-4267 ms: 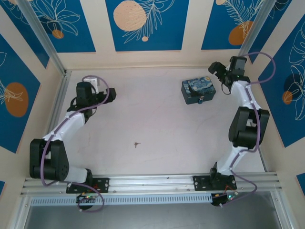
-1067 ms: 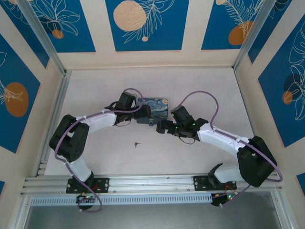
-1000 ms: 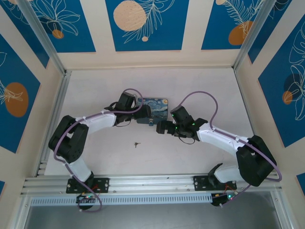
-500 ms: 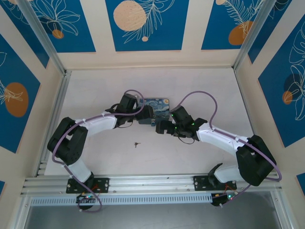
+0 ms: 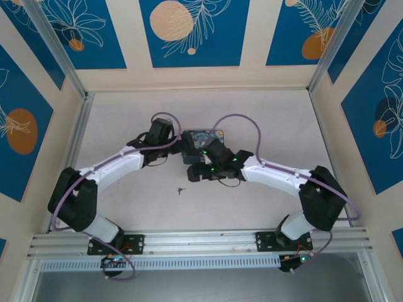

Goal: Unlock a padlock with a key

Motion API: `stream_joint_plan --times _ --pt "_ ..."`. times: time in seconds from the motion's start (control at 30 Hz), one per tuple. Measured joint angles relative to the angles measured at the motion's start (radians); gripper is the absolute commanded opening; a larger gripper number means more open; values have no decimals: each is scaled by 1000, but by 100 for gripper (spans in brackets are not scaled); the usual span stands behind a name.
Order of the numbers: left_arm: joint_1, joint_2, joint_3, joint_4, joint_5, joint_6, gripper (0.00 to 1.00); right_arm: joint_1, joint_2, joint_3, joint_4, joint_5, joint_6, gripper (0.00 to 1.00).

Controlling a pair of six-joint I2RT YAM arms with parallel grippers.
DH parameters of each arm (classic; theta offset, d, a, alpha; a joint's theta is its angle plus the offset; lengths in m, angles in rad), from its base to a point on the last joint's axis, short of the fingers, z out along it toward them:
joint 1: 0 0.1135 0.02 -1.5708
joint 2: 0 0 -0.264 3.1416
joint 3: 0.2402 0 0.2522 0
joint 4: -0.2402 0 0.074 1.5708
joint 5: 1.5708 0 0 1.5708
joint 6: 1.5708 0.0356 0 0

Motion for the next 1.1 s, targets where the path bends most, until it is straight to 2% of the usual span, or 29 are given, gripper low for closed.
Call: stream_joint_plan --times 0.23,0.47,0.67,0.93,1.1 --pt "153 -123 -26 -79 2 9 100 120 231 209 -132 42 -186 61" --pt "298 -218 -107 -116 49 10 100 144 364 305 -203 55 -267 59" --pt "344 -232 -121 -126 86 19 100 144 426 355 -220 55 -277 59" --pt "360 -232 -128 -124 124 29 100 144 468 398 -222 54 -277 58" --pt "362 -232 -129 -124 139 28 100 144 490 402 -221 47 -274 48"
